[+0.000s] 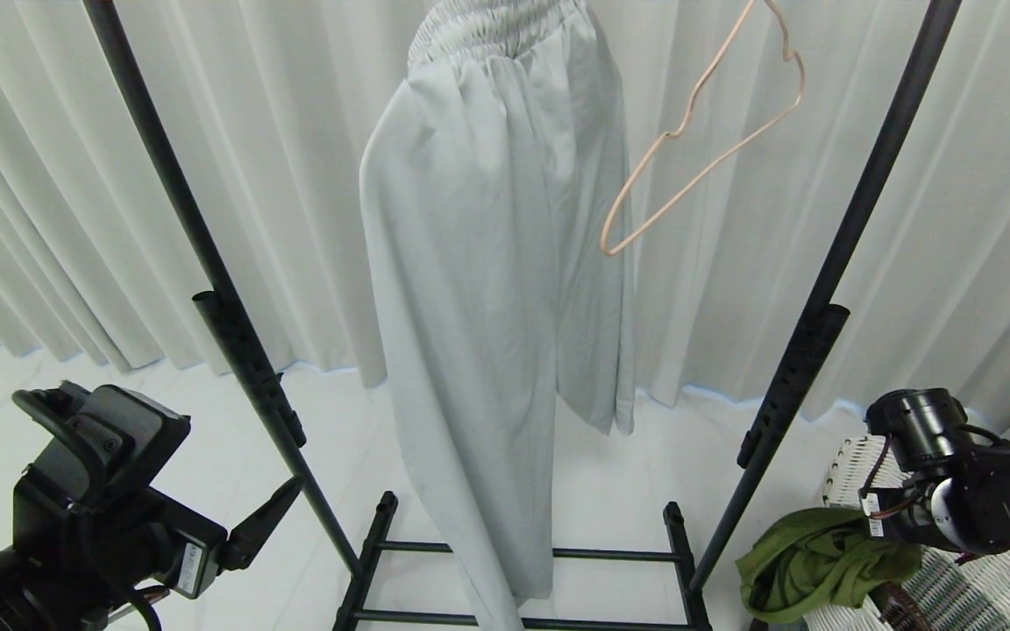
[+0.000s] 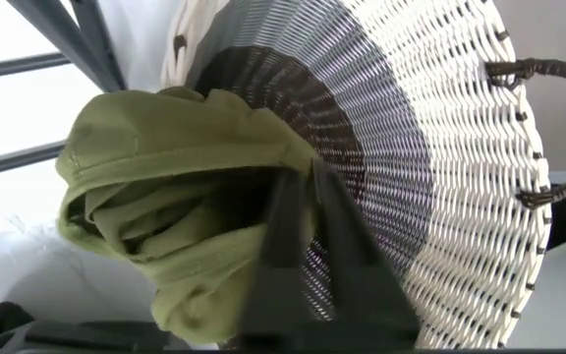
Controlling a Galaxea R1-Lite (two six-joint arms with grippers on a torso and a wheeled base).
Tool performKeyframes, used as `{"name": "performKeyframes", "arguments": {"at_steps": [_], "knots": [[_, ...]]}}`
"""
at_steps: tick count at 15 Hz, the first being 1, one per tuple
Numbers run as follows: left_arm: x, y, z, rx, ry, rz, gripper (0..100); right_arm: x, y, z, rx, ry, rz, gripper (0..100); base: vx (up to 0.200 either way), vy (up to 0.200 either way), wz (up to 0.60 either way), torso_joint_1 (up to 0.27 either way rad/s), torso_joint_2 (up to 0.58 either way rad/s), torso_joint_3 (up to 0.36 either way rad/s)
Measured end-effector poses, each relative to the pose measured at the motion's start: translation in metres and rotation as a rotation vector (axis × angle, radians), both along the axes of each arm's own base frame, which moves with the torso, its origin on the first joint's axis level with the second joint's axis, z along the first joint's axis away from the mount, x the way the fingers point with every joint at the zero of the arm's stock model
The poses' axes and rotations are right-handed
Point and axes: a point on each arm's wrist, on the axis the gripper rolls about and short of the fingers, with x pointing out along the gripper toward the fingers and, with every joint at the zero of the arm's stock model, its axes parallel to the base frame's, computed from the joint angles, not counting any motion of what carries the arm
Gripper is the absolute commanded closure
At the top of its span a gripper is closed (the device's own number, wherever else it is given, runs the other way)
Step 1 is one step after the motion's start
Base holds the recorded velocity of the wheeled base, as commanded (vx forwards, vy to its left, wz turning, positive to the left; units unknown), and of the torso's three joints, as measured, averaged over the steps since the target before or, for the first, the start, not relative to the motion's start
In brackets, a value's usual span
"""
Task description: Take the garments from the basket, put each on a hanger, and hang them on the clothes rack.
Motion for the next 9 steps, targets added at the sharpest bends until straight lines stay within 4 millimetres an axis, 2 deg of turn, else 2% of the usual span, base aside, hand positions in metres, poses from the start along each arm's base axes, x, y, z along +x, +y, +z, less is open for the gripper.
{"name": "performKeyframes", "arguments": {"at_steps": [2,5,9], "knots": [[0.000,0.000,0.000,0.000,0.000,0.001,0,-0.002,0.000,0.005,0.001,-0.014,0.003,100,0.000,0.000,0.00,0.000,0.00,0.000],[0.000,0.000,-0.001,0.000,0.003,0.002,0,-0.004,0.002,0.025,0.004,-0.069,0.020,100,0.000,0.000,0.00,0.000,0.00,0.000],[0.001,0.001,-0.002,0.006,0.009,0.012,0,-0.012,0.017,0.079,0.024,-0.159,0.088,100,0.000,0.000,0.00,0.000,0.00,0.000]]}}
